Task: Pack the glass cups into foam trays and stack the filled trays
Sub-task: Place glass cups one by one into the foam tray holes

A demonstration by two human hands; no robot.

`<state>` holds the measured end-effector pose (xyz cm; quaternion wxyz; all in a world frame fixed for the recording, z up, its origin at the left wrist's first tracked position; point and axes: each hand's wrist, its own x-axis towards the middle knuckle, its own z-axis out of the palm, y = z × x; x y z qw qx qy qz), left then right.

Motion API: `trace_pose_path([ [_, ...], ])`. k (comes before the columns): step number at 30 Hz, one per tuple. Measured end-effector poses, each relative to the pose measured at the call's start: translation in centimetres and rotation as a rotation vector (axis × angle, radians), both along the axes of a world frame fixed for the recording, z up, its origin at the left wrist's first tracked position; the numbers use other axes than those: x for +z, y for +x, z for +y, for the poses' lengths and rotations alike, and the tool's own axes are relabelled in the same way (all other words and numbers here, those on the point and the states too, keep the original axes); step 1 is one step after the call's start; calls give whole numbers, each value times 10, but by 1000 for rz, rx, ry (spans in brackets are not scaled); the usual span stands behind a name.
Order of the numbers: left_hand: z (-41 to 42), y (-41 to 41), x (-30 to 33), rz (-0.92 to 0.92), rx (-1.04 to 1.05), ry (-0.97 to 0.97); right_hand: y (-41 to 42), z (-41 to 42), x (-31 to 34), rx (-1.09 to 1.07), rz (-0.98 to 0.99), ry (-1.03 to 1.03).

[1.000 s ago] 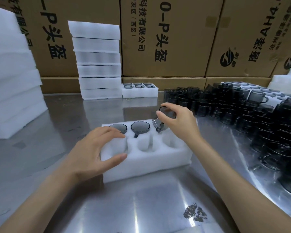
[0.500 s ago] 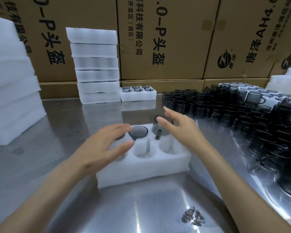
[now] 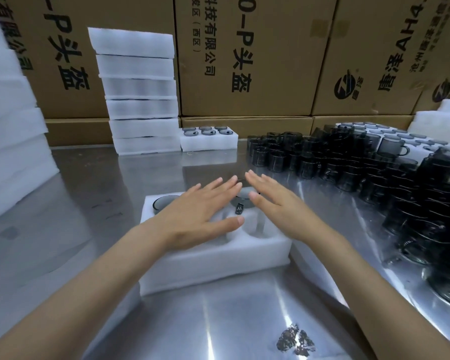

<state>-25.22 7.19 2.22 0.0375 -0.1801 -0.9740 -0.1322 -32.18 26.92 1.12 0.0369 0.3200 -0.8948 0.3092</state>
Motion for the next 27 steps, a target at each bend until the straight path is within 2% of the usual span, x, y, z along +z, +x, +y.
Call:
trace_pose_path([
  [4, 3, -2, 1, -50, 37, -94, -1, -2, 0, -42, -32, 186],
  [9, 3, -6, 0, -61, 53, -117, -2, -4, 0, -44, -57, 259],
  [13, 4, -5, -4, -22, 68, -135, -5, -4, -4, -43, -69, 206],
  [16, 5, -2, -6, 60, 83, -123, -4, -2, -13, -20, -145, -52],
  [18, 5, 3, -4, 185, 114, -64, -4, 2, -19, -68, -151, -284],
  [19, 5, 7, -1, 269, 136, -22, -6, 5, -22, -144, -88, -308],
  [21, 4, 19, 2, 446, 160, 50, -13, 15, -25, -355, 50, -193],
  [23, -1, 29, 3, 585, 187, 128, -22, 29, -29, -527, 96, -81],
  [27, -24, 43, -6, 627, 290, 469, -41, 49, -36, -707, 32, 7],
])
